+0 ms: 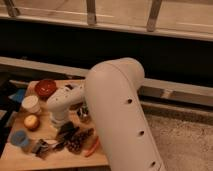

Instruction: Place eraser in tray

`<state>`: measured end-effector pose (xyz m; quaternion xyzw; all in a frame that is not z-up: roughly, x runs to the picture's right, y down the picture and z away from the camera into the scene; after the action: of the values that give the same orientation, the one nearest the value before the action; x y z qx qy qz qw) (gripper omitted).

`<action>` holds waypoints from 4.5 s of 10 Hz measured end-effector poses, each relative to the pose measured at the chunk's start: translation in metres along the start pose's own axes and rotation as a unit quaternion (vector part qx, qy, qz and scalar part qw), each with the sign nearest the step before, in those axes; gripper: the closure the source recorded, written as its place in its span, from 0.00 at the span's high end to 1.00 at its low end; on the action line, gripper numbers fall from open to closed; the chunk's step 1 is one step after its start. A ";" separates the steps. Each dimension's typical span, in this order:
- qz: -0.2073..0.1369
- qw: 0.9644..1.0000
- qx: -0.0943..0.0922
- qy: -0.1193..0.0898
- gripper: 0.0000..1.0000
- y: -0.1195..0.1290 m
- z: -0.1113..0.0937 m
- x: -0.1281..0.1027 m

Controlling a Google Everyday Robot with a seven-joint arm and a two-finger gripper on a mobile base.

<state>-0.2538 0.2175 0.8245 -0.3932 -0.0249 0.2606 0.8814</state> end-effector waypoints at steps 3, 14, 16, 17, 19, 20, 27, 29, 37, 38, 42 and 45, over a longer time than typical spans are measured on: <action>0.001 1.000 0.001 -0.001 0.17 -0.002 -0.002 0.001; 0.033 0.995 0.092 0.025 0.00 -0.044 -0.120 -0.014; 0.052 0.992 0.109 0.025 0.00 -0.059 -0.137 -0.018; 0.063 0.991 0.116 0.025 0.00 -0.068 -0.144 -0.017; 0.082 0.988 0.128 0.025 0.00 -0.081 -0.156 -0.015; 0.094 0.986 0.136 0.022 0.00 -0.086 -0.167 -0.012; 0.192 0.969 0.156 0.014 0.00 -0.149 -0.222 0.038; 0.210 0.966 0.148 0.007 0.00 -0.173 -0.233 0.051; 0.253 0.959 0.117 -0.052 0.00 -0.211 -0.246 0.080; 0.262 0.956 0.108 -0.069 0.00 -0.224 -0.251 0.086; 0.296 0.946 0.062 -0.118 0.00 -0.259 -0.235 0.107; 0.309 0.939 0.015 -0.153 0.00 -0.281 -0.197 0.113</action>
<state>0.0158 -0.0184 0.8686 -0.3238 -0.0323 0.5776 0.7487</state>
